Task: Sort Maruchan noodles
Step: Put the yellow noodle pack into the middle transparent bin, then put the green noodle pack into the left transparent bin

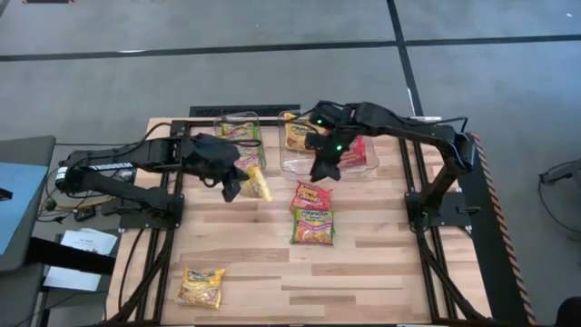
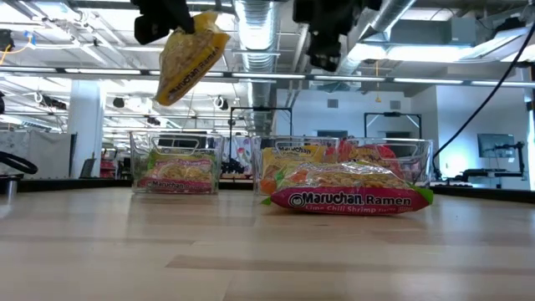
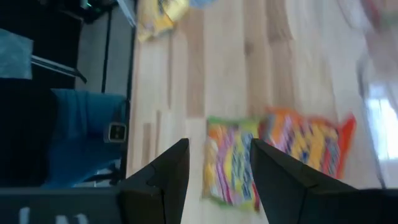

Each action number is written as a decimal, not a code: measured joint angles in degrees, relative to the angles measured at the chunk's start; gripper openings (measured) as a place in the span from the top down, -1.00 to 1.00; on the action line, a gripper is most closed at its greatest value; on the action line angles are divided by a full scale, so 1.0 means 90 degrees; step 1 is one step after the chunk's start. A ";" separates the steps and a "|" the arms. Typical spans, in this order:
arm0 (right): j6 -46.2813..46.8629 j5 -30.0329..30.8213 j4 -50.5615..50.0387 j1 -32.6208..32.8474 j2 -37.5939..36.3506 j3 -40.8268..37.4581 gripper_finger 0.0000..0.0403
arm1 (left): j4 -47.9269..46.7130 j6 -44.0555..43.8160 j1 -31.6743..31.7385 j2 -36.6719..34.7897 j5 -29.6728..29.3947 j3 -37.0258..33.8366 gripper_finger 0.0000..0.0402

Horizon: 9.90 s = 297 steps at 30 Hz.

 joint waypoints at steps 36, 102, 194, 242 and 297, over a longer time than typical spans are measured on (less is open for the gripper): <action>0.2388 0.2280 0.3706 0.1180 0.0351 -0.0033 -0.22 | 0.0900 0.0090 0.0002 0.0304 -0.0159 0.0010 1.00; 0.0553 0.3615 0.2024 -0.0713 -0.0318 -0.0365 0.99 | 0.0382 0.0117 -0.0149 -0.0225 0.0032 -0.0097 1.00; 0.3068 0.3266 -0.1479 0.2472 -0.0206 0.0278 0.08 | 0.0194 0.0155 -0.1341 -0.1121 0.0531 -0.0158 1.00; 0.5678 0.4012 -0.1207 0.4127 -0.0194 0.0096 -0.26 | -0.0351 0.0434 -0.1341 -0.1460 0.1378 -0.0160 1.00; 0.1663 0.2579 0.2117 0.1755 -0.0197 -0.3186 -0.09 | -0.0319 0.0115 -0.1339 -0.1457 0.0006 -0.0160 1.00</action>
